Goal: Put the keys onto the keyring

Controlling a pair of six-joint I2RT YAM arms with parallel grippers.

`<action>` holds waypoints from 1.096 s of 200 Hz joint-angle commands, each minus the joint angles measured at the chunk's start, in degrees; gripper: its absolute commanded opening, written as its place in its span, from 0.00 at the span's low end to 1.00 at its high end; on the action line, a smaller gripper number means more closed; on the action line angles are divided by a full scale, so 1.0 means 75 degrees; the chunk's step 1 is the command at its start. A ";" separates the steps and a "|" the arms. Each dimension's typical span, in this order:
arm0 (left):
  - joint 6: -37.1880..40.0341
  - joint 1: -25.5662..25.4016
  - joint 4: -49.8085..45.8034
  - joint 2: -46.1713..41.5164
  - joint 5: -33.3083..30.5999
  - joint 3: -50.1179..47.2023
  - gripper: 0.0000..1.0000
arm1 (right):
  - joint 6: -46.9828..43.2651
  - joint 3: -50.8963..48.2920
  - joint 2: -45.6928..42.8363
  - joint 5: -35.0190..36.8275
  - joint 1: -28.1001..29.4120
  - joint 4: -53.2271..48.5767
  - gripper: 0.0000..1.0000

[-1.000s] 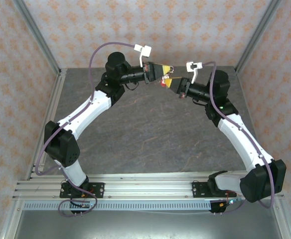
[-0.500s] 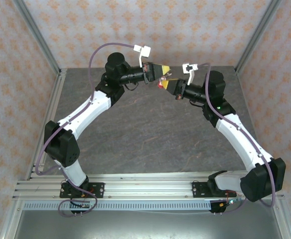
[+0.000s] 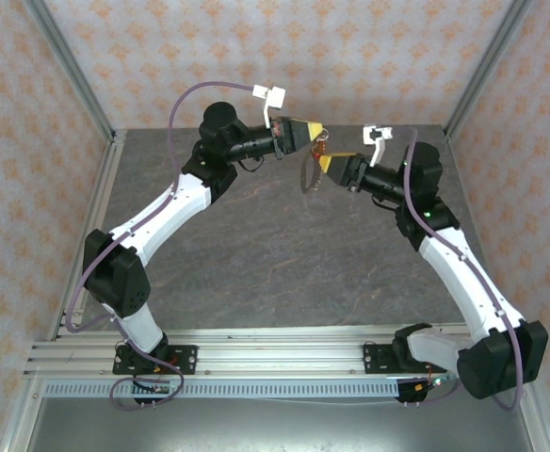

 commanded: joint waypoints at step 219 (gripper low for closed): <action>-0.0441 -0.0024 0.0960 -0.0360 -0.0581 -0.0154 0.00 | 0.3684 -0.0546 0.0641 0.2154 0.0667 0.4537 0.32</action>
